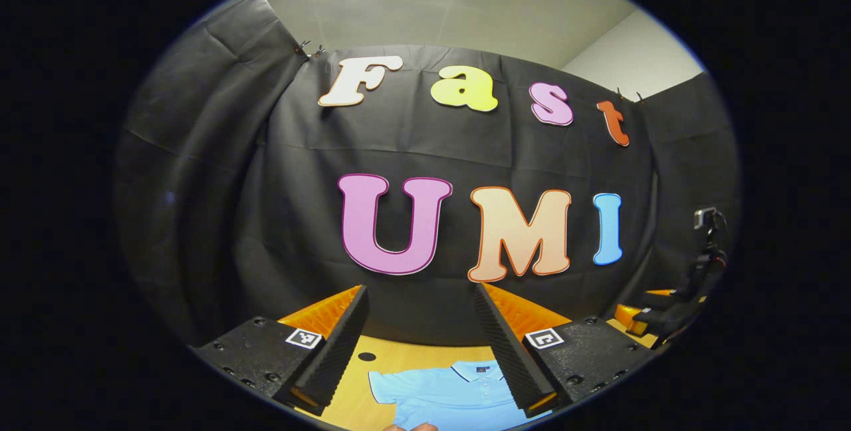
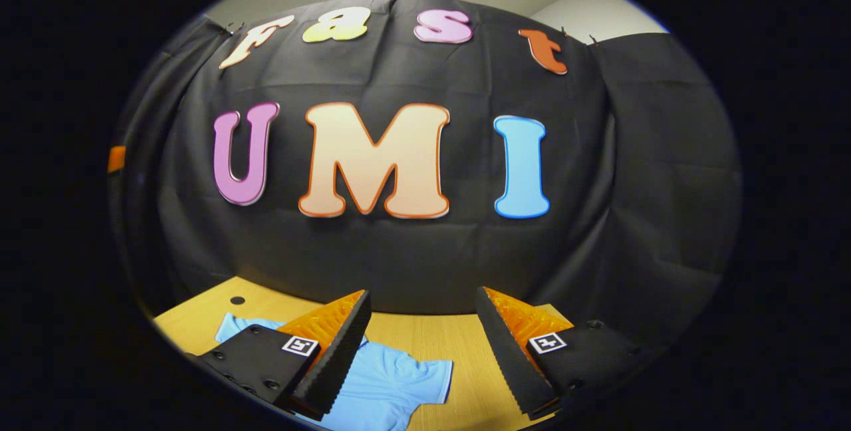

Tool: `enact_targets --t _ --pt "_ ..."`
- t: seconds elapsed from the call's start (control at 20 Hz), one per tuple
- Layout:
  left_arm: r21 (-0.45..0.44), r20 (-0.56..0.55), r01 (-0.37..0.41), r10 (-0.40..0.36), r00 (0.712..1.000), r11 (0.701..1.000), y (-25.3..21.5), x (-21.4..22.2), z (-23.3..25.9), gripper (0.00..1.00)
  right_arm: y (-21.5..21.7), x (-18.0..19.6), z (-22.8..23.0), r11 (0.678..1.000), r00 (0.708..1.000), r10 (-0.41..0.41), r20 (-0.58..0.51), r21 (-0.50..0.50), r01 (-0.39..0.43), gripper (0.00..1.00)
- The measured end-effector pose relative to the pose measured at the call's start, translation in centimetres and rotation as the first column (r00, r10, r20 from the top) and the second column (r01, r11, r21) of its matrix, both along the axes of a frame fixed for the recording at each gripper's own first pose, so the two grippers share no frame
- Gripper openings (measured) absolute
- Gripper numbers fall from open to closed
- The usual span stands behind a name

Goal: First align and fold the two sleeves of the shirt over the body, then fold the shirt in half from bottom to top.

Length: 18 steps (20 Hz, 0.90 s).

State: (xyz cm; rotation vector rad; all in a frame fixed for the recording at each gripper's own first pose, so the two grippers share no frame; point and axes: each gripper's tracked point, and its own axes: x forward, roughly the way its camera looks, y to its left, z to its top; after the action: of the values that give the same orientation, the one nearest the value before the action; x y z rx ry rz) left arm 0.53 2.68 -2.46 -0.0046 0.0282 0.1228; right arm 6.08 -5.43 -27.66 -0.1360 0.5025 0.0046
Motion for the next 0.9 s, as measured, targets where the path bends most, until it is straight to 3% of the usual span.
enact_targets --t 0.6,0.75,0.9 --pt "0.012 -0.059 -0.07 0.07 0.996 0.997 1.2 0.4 -1.9 0.94 -3.0 -1.9 -15.7 0.999 0.966 -0.016 -0.257 -0.053 0.002 1.0" --pt "0.012 -0.059 -0.075 0.076 0.995 0.997 1.3 0.3 -1.8 0.95 -4.1 -3.4 -19.9 0.996 0.939 -0.04 -0.342 -0.084 0.012 1.0" --pt "0.026 -0.063 -0.093 0.094 0.994 0.995 1.9 0.1 -2.1 0.93 -4.8 -5.8 -23.5 0.997 0.882 -0.064 -0.467 -0.077 0.031 0.99"
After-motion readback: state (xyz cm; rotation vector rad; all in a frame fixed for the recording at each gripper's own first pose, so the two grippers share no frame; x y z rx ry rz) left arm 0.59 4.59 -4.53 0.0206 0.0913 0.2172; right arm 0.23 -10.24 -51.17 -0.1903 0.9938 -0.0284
